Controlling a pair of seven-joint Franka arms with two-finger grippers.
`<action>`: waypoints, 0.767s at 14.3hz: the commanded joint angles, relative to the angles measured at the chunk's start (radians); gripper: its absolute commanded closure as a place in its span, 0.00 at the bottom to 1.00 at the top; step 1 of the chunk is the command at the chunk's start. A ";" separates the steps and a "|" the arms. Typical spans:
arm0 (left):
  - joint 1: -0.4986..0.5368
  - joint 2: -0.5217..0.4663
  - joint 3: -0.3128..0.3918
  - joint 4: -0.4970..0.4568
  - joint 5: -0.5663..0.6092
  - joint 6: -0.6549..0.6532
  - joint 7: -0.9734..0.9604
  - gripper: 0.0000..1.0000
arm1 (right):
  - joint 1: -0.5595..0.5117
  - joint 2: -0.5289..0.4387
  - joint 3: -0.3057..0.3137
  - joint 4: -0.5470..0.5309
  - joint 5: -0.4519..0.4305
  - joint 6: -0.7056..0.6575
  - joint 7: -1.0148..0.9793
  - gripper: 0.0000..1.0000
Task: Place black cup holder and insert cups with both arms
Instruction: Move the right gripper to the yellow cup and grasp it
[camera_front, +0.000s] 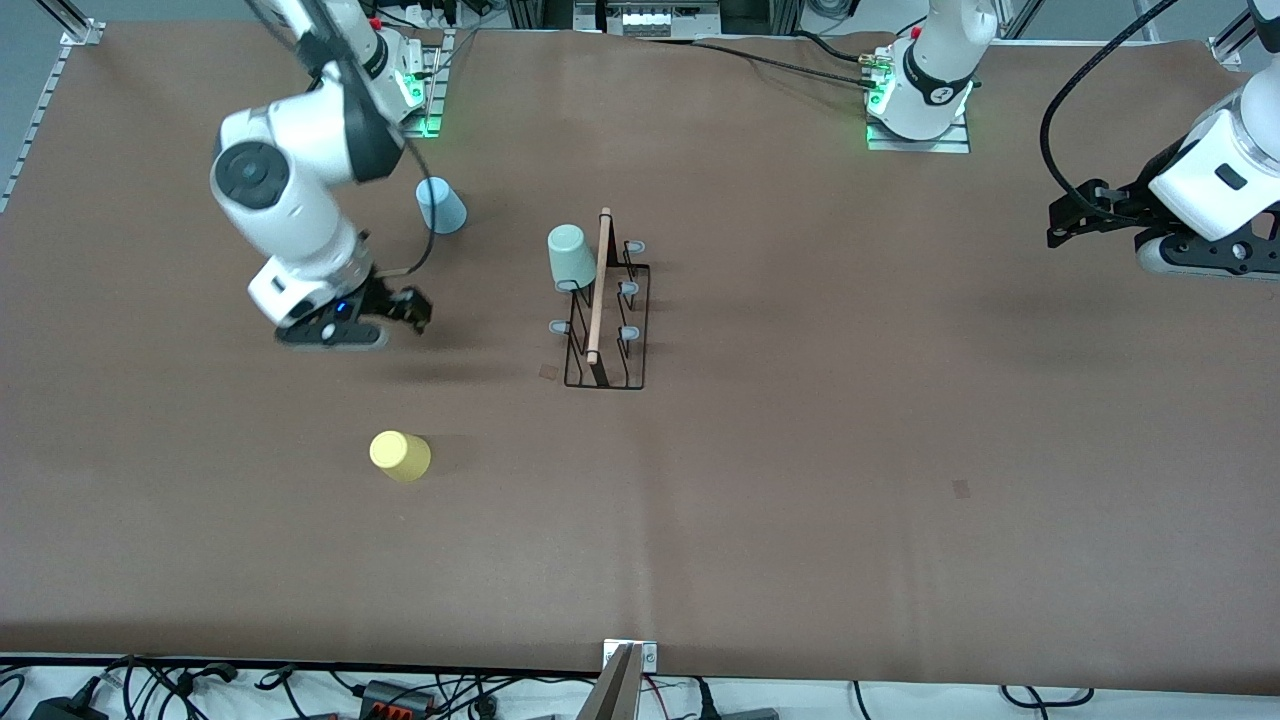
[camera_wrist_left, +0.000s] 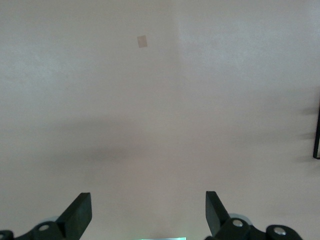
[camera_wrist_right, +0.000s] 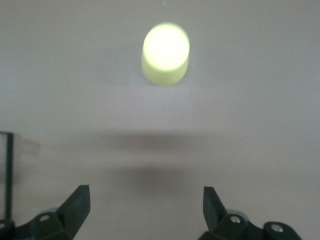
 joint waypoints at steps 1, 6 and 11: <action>0.007 -0.001 0.000 0.015 -0.011 -0.012 -0.007 0.00 | -0.009 0.188 0.000 0.185 -0.028 -0.003 -0.084 0.00; 0.010 -0.001 0.001 0.015 -0.012 -0.013 -0.007 0.00 | -0.044 0.339 -0.019 0.331 -0.105 0.069 -0.125 0.00; 0.010 -0.001 0.000 0.022 -0.012 -0.013 -0.007 0.00 | -0.044 0.443 -0.019 0.337 -0.093 0.271 -0.107 0.00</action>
